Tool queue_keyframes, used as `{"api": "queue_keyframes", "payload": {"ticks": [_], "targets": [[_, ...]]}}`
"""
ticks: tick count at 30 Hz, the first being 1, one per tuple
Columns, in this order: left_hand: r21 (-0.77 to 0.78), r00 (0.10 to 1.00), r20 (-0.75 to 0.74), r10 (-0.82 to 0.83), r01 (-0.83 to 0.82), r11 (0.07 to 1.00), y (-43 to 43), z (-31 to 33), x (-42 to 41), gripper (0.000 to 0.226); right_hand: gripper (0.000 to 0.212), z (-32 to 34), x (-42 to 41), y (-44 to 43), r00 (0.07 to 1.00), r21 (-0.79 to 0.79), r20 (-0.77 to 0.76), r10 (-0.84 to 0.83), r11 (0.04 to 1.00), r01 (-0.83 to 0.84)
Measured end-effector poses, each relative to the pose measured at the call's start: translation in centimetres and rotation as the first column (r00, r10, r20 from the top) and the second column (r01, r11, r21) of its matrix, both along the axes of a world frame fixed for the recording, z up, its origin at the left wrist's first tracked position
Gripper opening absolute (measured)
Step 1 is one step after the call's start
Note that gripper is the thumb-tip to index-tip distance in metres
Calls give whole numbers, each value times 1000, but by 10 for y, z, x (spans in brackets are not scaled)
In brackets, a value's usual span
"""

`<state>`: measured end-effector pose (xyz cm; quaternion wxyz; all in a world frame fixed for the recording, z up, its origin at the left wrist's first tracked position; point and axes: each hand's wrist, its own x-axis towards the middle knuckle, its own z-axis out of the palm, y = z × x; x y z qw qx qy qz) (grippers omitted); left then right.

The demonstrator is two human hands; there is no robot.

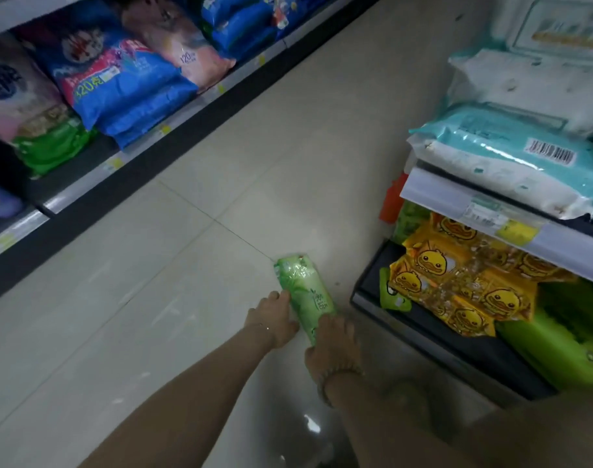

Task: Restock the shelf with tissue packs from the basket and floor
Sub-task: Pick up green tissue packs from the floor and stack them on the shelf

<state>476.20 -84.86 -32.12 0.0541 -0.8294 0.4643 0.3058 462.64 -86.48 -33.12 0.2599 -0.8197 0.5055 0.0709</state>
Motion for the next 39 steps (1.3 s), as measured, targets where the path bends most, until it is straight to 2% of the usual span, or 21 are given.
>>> {"api": "queue_keyframes", "payload": {"ticks": [3,7,13,19,23,27,31,36,39], "targets": [[41,996,-70,57,-55,998,4,-25,-10,56,55,-16,-4,1,1000,69,-13,-18,997,19],[85,979,-159,125,-112,990,9,-54,-25,54,52,-28,-5,-2,998,74,-33,-62,995,65],[145,919,-283,276,-243,959,13,-95,-40,50,46,-48,-12,-4,992,146,-96,-83,985,97],[188,734,-394,553,-524,830,2,-127,-48,47,50,-59,-25,-17,973,228,-170,-158,954,195],[208,591,-416,691,-679,705,-6,-156,-54,53,42,-64,-23,-26,962,277,-147,-231,924,265],[228,453,-431,780,-782,581,-13,-182,-60,62,39,-69,-18,-32,958,257,-90,-271,923,285],[229,402,-462,791,-807,544,-17,-196,-62,56,45,-72,-18,-28,953,263,-76,-293,916,303],[239,416,-444,793,-799,553,-6,-213,-60,52,43,-77,-22,-19,954,306,-127,-272,904,299],[243,309,-480,821,-852,463,2,-222,-58,38,41,-78,-24,-16,954,311,-127,-273,902,300]]}}
